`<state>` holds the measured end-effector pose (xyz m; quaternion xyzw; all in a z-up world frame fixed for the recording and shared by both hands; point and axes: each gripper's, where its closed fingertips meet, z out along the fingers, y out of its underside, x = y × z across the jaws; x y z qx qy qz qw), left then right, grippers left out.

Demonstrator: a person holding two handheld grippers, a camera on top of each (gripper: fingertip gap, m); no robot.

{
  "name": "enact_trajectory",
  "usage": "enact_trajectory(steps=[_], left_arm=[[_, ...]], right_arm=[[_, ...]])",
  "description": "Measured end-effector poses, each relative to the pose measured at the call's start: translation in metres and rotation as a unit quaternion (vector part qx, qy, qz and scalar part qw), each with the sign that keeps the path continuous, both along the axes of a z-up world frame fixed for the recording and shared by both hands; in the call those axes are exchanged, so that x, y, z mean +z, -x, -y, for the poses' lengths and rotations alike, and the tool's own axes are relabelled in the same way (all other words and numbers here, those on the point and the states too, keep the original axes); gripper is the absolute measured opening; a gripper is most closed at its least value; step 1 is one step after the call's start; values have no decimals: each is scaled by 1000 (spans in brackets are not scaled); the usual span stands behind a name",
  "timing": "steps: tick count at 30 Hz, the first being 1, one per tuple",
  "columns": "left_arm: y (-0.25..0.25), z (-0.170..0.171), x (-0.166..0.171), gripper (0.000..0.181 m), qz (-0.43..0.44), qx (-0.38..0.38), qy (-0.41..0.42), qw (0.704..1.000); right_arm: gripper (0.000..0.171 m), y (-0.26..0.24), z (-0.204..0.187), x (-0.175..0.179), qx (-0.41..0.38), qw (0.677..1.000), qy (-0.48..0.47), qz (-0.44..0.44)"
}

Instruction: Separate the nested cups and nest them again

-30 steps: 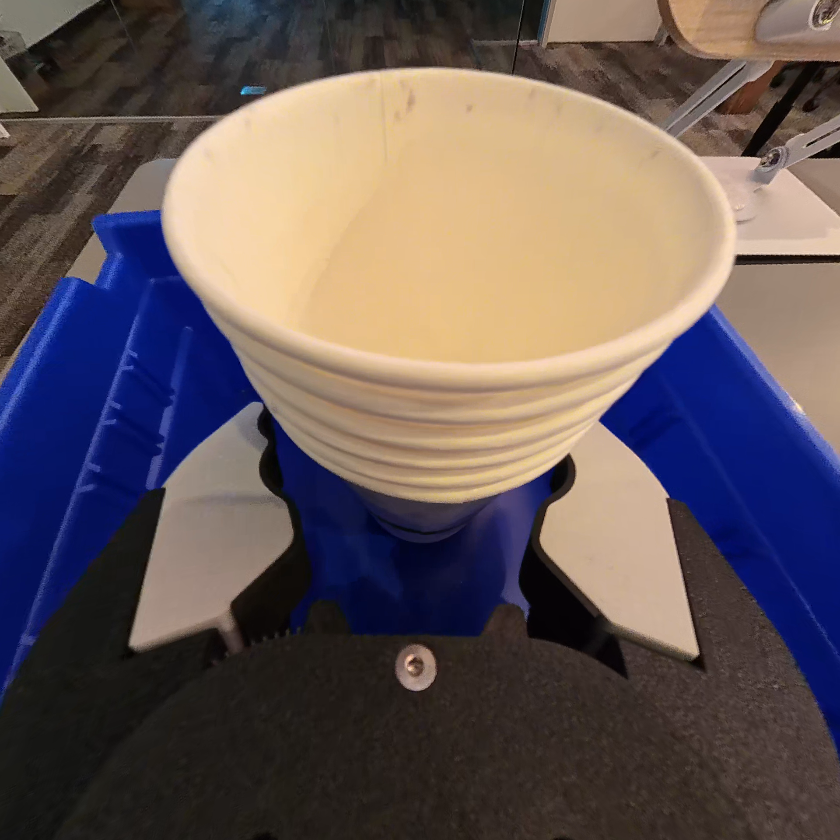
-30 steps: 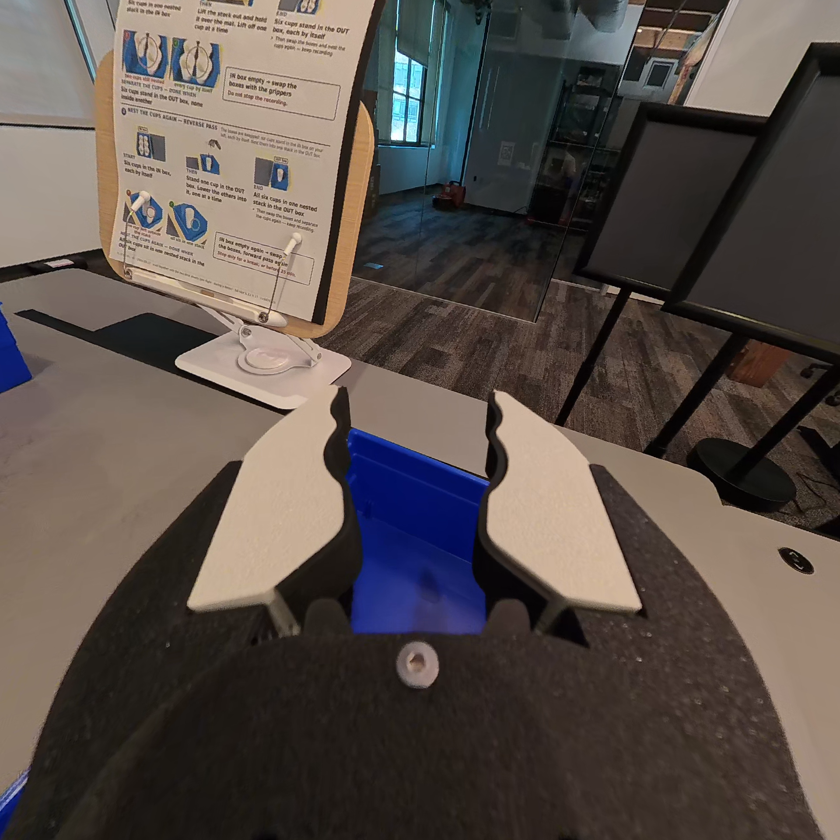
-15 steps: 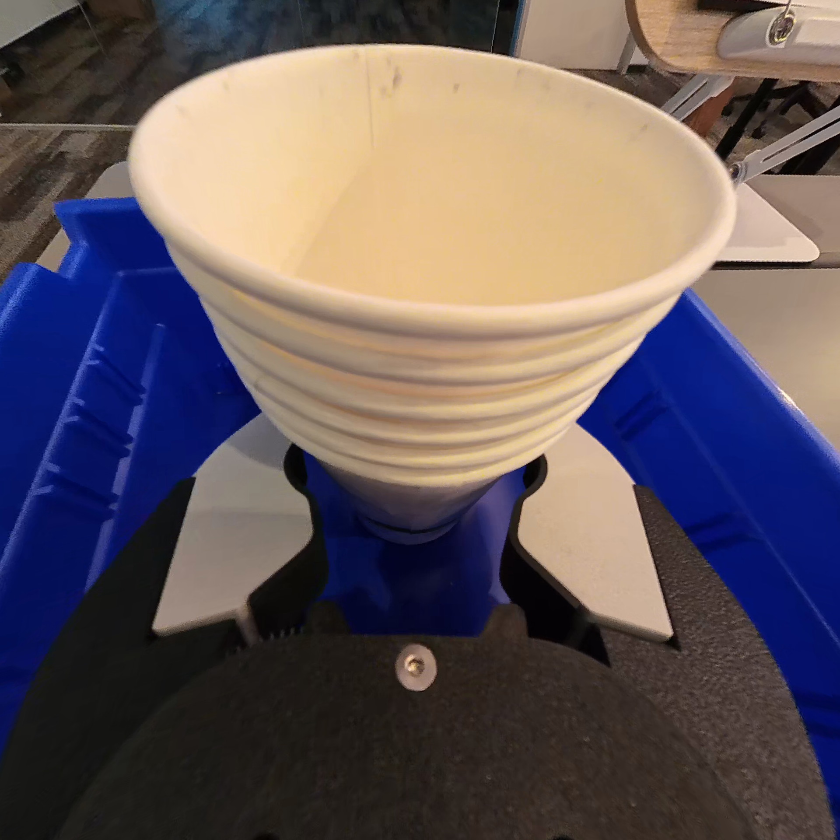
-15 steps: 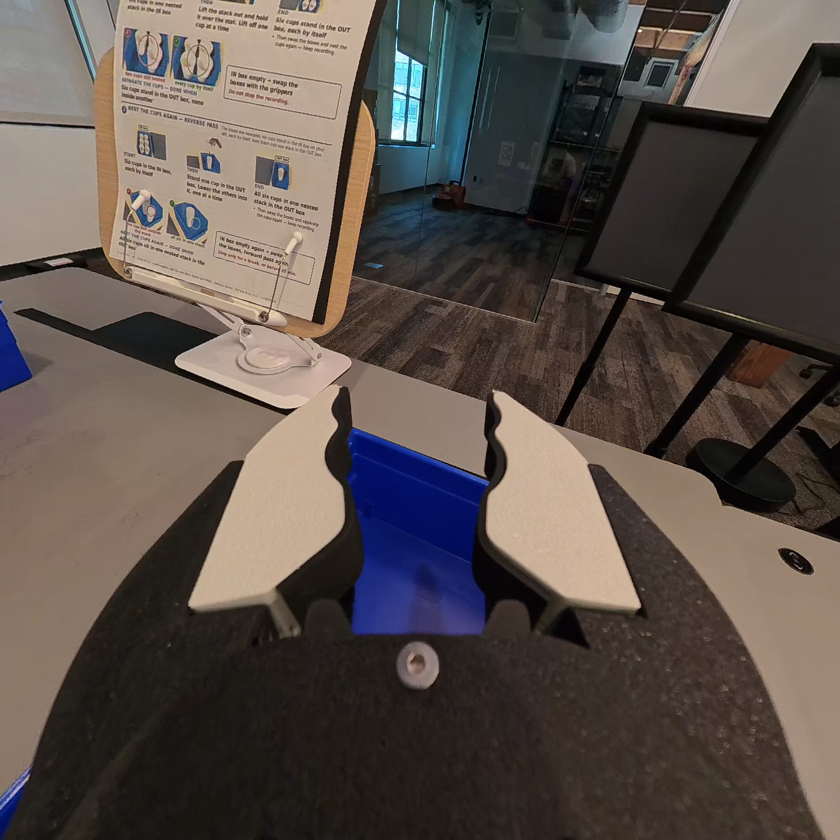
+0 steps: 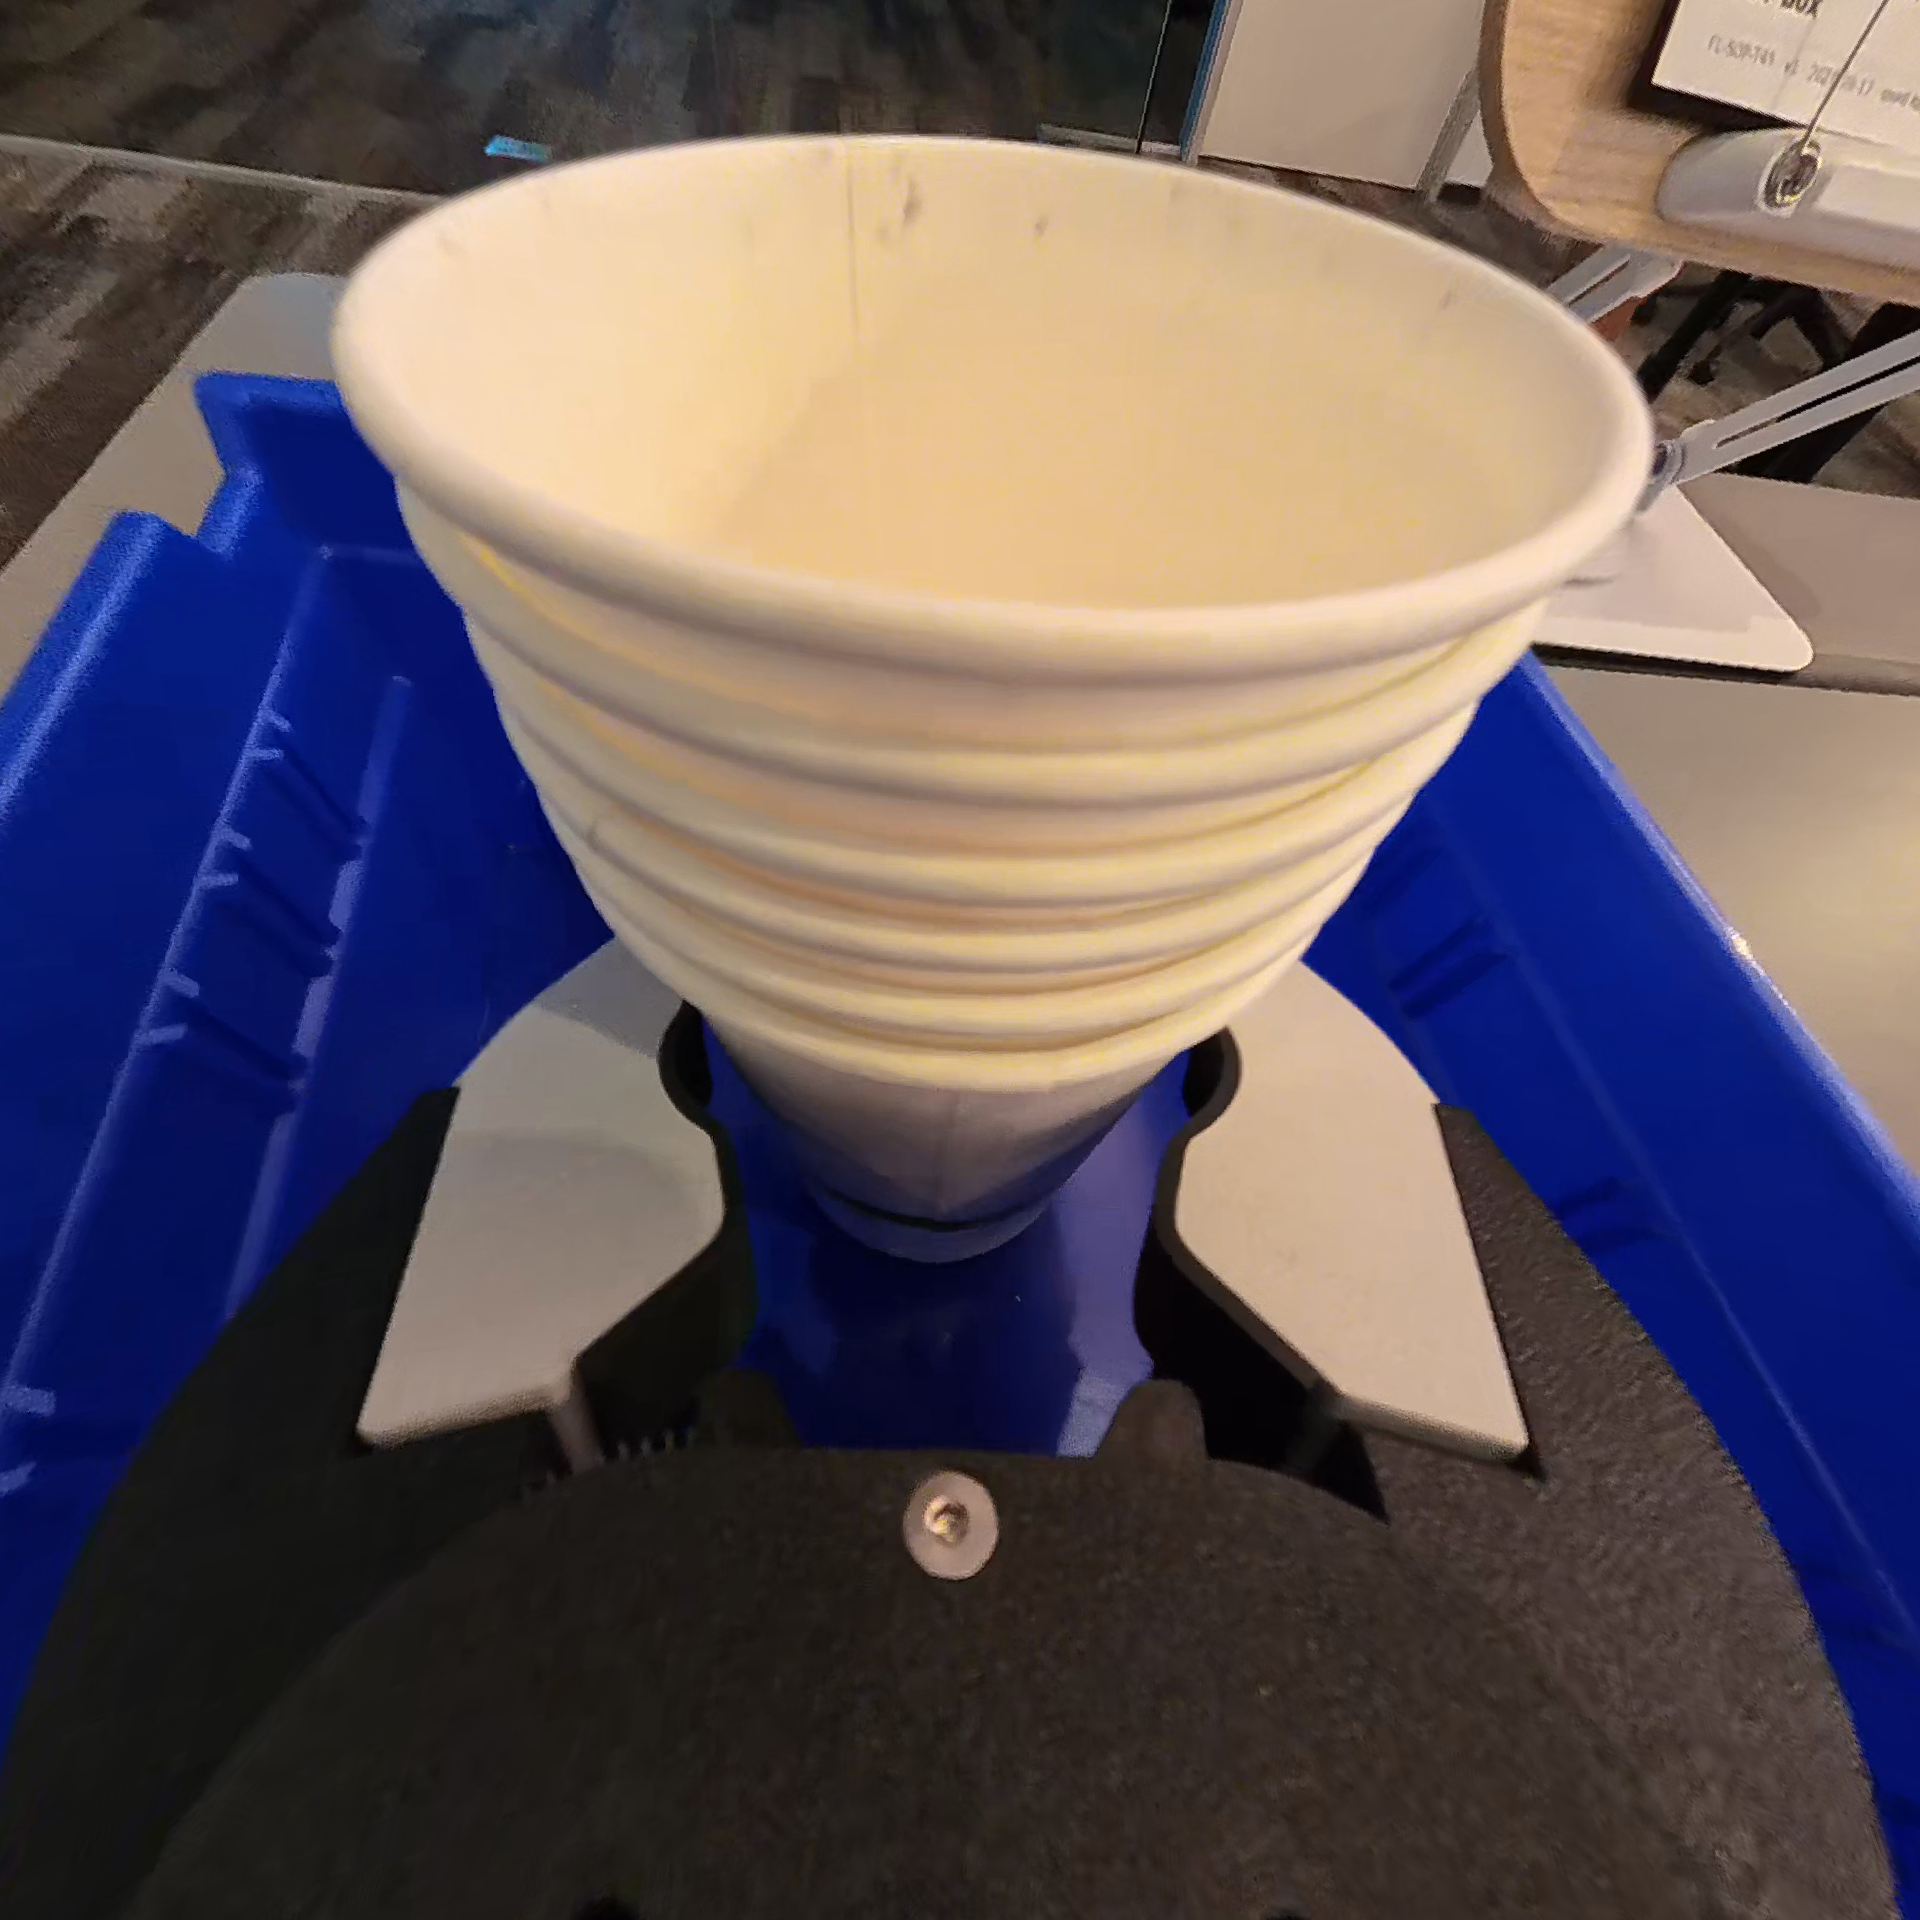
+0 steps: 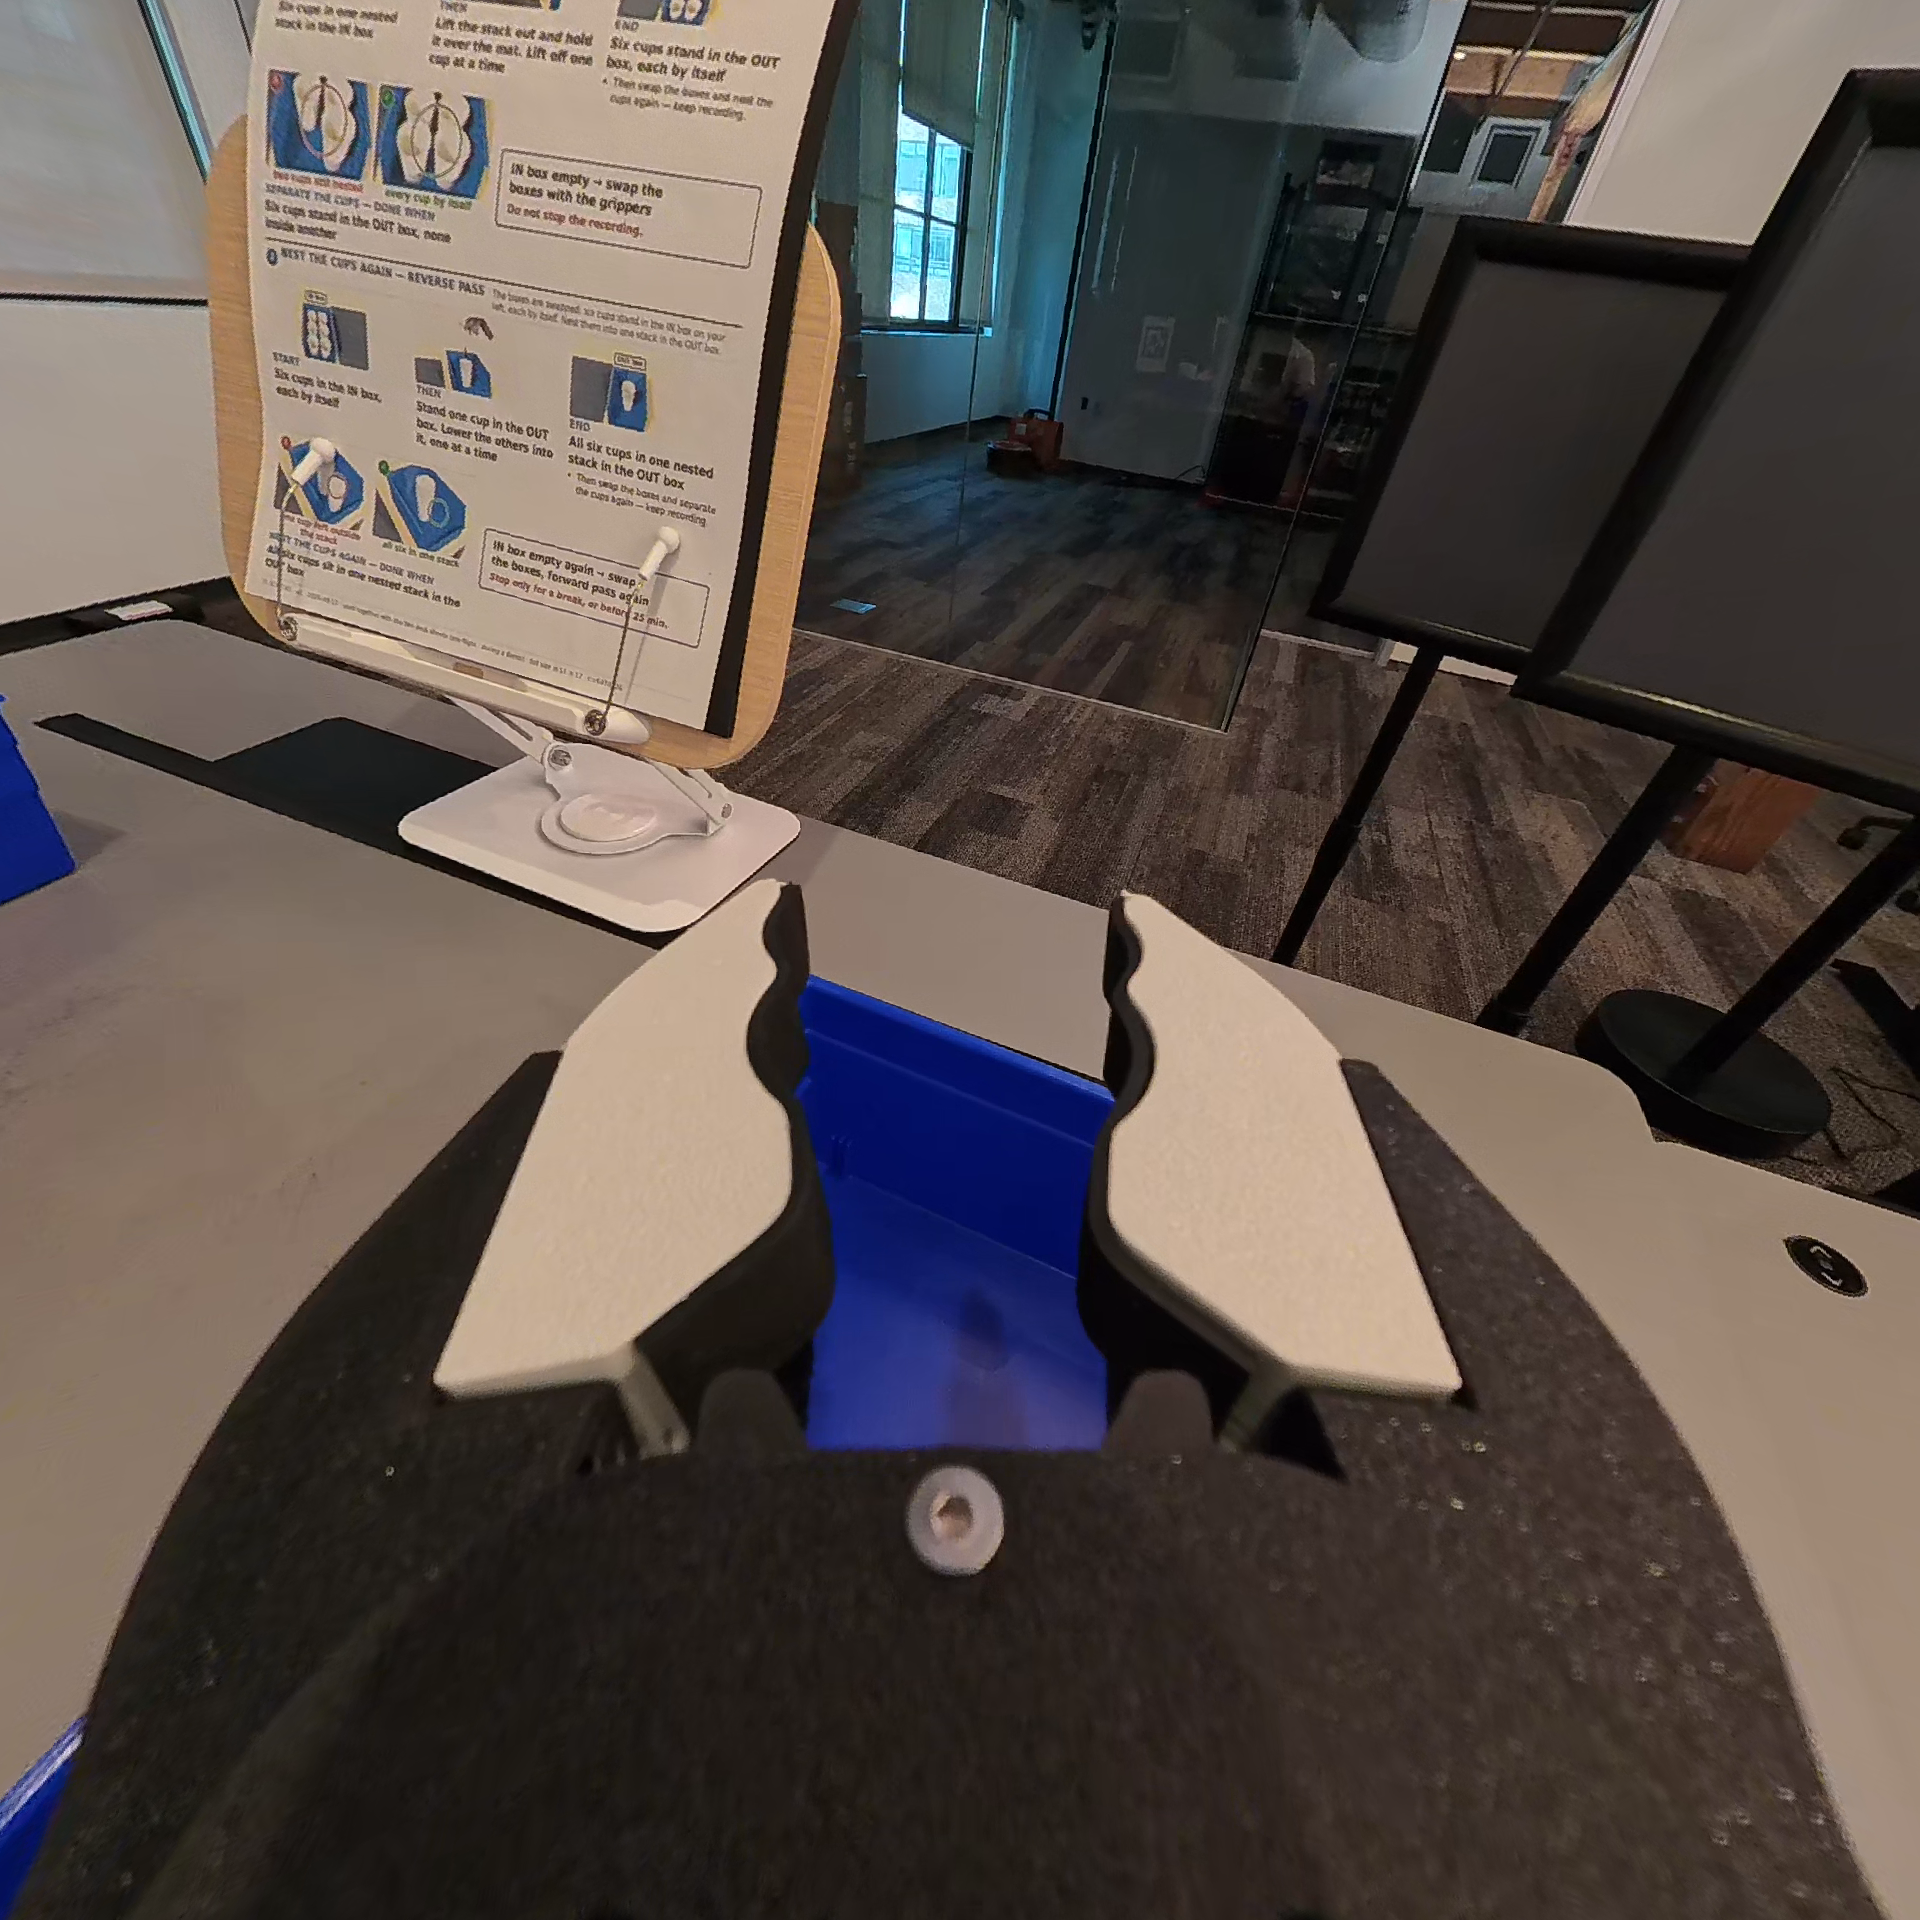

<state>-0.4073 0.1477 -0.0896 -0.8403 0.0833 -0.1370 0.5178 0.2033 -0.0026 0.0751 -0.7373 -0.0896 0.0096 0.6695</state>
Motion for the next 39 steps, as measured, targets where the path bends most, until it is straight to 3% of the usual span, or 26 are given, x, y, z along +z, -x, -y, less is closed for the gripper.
enact_trajectory(steps=[9,16,29,39], left_arm=[[5,8,3,91,21,-1,12,1000],[12,17,27,91,32,1,-18,999],[-8,46,151,91,56,-49,-149,986],[-102,90,224,91,35,-173,-222,959]], right_arm=[[54,-3,0,-3,0,1000,5,-4],[54,-4,-1,-5,1,1000,9,-4],[53,0,-5,-9,1,1000,20,10],[53,13,-13,-12,9,999,32,32]])
